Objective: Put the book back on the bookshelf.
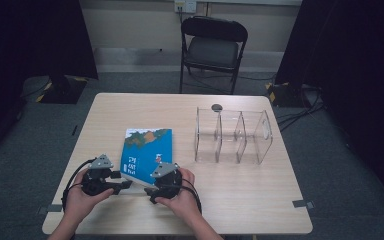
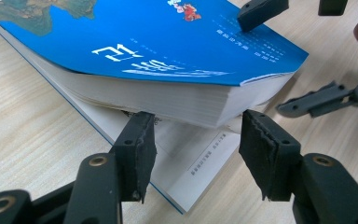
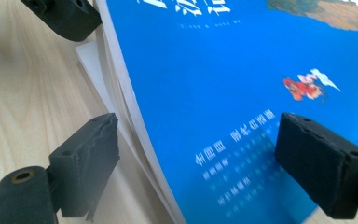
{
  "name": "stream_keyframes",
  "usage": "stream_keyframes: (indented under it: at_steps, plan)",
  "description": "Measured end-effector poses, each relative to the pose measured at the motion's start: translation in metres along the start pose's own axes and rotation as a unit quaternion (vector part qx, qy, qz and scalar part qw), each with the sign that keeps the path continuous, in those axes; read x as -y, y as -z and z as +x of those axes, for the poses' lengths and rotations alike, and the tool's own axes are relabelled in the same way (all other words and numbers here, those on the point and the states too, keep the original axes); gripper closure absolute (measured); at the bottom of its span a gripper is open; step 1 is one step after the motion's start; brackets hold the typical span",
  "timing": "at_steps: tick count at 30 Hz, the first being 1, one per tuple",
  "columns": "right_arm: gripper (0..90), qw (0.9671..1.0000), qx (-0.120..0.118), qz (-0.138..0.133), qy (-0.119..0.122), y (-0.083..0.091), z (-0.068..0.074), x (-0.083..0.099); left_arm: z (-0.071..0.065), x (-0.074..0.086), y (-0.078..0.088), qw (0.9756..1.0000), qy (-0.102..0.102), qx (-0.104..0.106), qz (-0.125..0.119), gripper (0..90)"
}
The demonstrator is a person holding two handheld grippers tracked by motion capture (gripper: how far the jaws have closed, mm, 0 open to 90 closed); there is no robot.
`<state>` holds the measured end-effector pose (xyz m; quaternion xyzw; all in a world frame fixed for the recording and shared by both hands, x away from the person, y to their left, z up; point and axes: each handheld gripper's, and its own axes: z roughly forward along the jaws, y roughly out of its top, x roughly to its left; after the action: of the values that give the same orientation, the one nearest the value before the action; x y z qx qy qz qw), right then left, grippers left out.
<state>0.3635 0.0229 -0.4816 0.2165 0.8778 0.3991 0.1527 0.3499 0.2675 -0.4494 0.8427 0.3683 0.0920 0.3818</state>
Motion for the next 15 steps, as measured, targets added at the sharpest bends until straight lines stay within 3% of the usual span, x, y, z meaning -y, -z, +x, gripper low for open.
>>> stream_keyframes:
  at_steps: [3,8,15]
  plan:
    - [13.4,0.9996,0.011,0.002,0.026,-0.005,0.004,-0.002,0.000,0.001,0.000,1.0000,0.002,0.000,-0.003,45.4]
    - [13.3,0.9985,0.027,0.001,0.048,-0.010,0.009,-0.003,-0.001,0.001,-0.001,0.9999,0.009,0.000,-0.006,45.4]
    - [12.9,0.9983,0.029,-0.003,0.051,-0.015,0.012,-0.006,-0.002,0.003,-0.001,0.9999,0.009,-0.005,-0.007,45.4]
